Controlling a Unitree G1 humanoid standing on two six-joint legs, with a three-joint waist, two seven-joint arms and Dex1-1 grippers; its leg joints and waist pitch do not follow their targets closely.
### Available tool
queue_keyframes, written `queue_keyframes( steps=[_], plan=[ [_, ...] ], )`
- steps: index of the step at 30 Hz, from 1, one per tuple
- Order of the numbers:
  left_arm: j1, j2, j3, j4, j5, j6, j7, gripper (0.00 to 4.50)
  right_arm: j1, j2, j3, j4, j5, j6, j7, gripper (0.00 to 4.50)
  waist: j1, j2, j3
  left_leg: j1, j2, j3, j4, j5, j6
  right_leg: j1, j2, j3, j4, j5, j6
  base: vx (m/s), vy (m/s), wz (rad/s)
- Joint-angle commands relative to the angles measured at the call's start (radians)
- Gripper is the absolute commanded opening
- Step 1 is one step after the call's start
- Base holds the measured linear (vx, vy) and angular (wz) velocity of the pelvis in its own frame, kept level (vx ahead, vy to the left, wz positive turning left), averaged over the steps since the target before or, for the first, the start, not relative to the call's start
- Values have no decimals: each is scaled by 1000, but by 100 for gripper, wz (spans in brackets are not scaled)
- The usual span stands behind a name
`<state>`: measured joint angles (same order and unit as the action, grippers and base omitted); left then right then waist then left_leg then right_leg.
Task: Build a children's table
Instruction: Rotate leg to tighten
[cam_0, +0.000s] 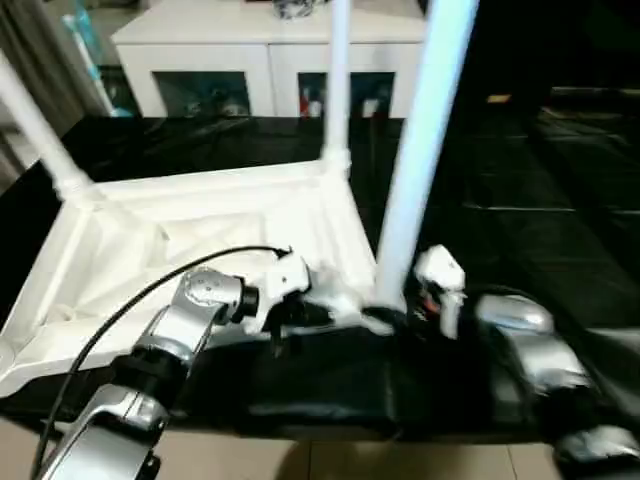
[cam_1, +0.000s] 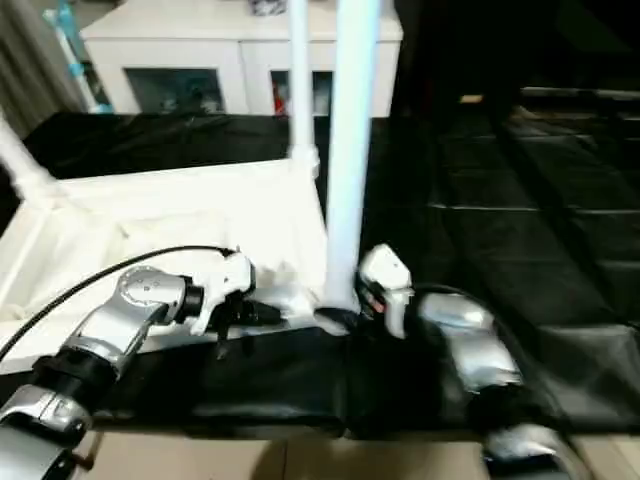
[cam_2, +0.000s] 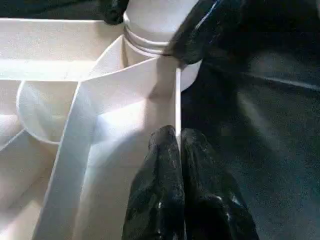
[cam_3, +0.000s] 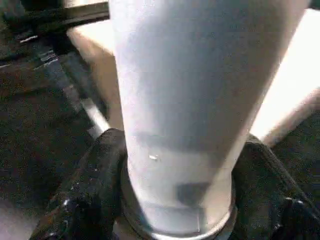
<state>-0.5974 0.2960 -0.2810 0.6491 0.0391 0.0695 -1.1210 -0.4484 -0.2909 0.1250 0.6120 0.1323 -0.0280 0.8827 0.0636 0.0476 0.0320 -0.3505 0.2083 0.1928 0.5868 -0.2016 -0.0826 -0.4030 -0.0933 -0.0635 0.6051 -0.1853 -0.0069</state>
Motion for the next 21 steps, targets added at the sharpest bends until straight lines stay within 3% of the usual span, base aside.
queue_keyframes(
  steps=[1,5,6,7,8,10,16,21],
  plan=[
    [-11,-34,-15,68,33,21,78,0,-26,34,-38,66,-28,45,-172,262,-4,-9,-44,2,13,-11,-74,-246,25,47,-45,34,-87,-326,-195,0,0,0],
    [-105,-139,22,220,47,68,307,0,-69,149,-105,175,-33,85,-500,262,-12,-8,-42,4,9,-15,-79,-275,5,43,-44,32,-95,-377,-170,0,0,0],
    [-109,-143,23,224,47,70,315,0,-70,152,-107,180,-33,85,-510,262,-16,-8,-42,4,8,-13,-79,-278,3,41,-42,33,-97,-381,-168,0,0,0],
    [-140,-178,37,268,46,85,390,0,-87,180,-127,223,-35,81,-612,262,-14,-2,-44,9,9,-15,-79,-281,-3,39,-44,32,-99,-379,-168,0,0,0],
    [-158,-198,45,295,45,92,430,0,-98,197,-139,248,-32,71,-667,262,-16,-1,-43,10,9,-12,-78,-284,-5,35,-43,33,-100,-369,-172,0,0,0],
    [-184,-228,46,335,51,90,483,0,-120,223,-150,288,-36,54,-743,262,-16,-3,-46,4,8,-13,-80,-277,4,42,-42,31,-97,-309,-185,0,0,0],
    [-240,-295,65,436,58,61,560,0,-185,271,-215,383,-33,22,-918,262,-11,-3,-50,4,6,-10,-77,-261,26,42,-42,31,-96,-261,-195,0,0,0],
    [-248,-300,61,468,58,35,554,0,-211,274,-213,425,-46,-6,-924,262,-8,-7,-49,1,7,-11,-78,-264,38,45,-45,30,-95,-265,-194,0,0,0]
  ],
)
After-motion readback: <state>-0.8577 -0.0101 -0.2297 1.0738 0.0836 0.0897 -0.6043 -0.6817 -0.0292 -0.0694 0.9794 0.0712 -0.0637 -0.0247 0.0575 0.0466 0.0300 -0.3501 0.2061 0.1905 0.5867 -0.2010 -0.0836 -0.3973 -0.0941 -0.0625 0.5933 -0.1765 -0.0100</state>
